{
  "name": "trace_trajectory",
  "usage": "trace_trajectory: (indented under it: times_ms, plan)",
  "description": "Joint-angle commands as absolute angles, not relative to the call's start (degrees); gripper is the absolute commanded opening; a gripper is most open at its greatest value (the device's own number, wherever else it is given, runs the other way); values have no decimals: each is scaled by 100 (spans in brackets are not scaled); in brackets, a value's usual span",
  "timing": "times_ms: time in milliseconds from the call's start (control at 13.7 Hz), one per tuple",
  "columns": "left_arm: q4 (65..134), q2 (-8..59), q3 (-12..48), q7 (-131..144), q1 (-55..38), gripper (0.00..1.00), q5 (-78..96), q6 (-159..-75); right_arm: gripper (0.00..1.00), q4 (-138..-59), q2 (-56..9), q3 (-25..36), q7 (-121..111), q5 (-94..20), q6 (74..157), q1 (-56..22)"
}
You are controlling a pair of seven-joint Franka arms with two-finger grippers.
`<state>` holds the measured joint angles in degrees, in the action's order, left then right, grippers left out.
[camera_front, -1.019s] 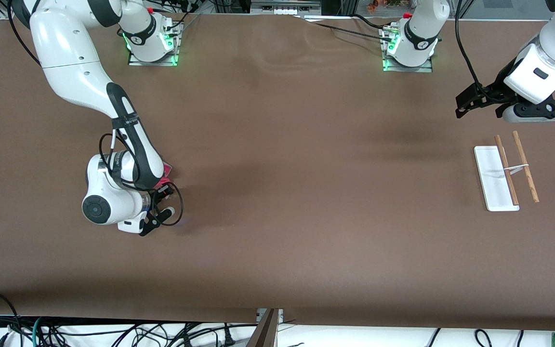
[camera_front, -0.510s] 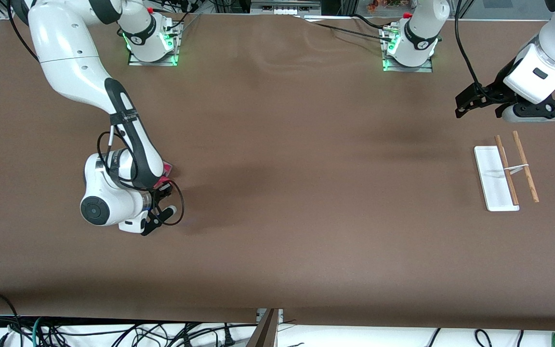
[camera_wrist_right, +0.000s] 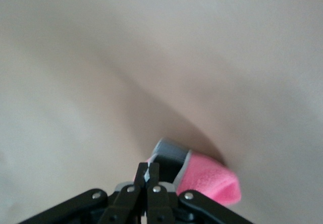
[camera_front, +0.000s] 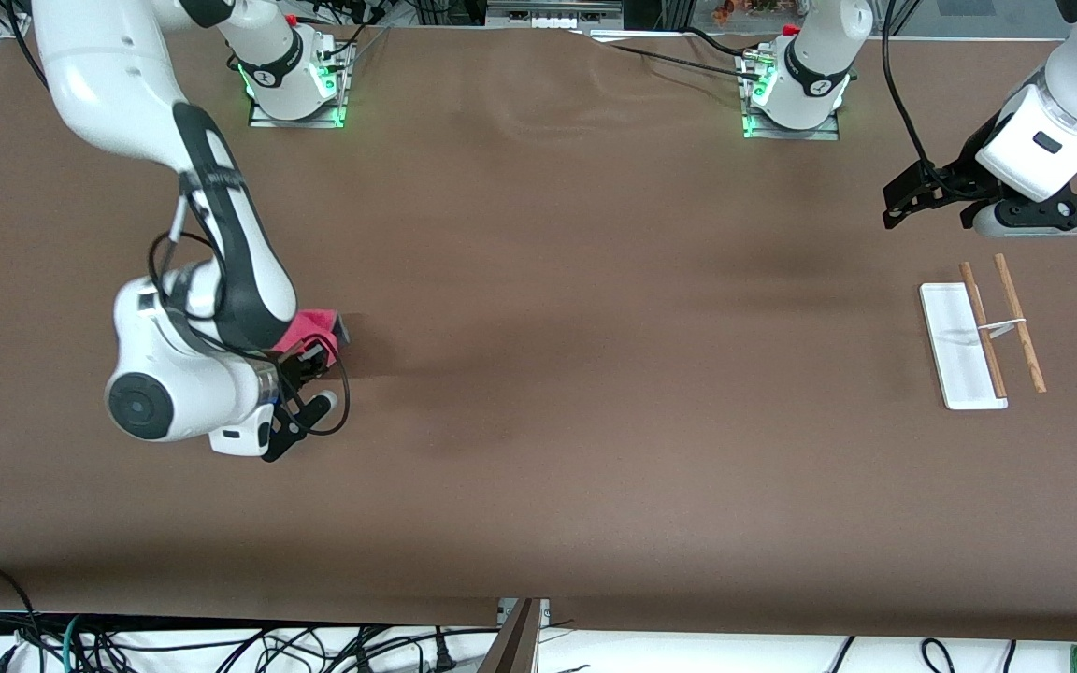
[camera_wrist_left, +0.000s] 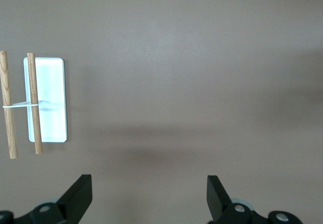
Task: Pass towel and hang on rack
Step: 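Lift the towel with the right gripper toward the table's middle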
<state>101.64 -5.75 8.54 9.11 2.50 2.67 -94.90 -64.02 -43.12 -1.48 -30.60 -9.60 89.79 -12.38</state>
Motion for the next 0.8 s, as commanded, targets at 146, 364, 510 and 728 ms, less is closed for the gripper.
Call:
trace_trajectory:
  times_ms: [146, 364, 510, 728]
  plan:
    - [10160, -615, 888, 941, 281, 100, 360, -9439, 0, -5898, -3982, -587, -2798, -1055, 8736, -1424]
    - [10160, -615, 888, 949, 281, 100, 360, -9439, 0, -5889, -3666, -1167, -1778, -1046, 8832, -1546]
    - [10160, -615, 888, 949, 281, 100, 360, -9439, 0, -5889, -3551, -1344, -1417, -1037, 8938, -1695]
    - [10160, -607, 888, 949, 281, 100, 360, -9422, 0, -5889, -3490, -1362, -1257, -1046, 9341, -2047]
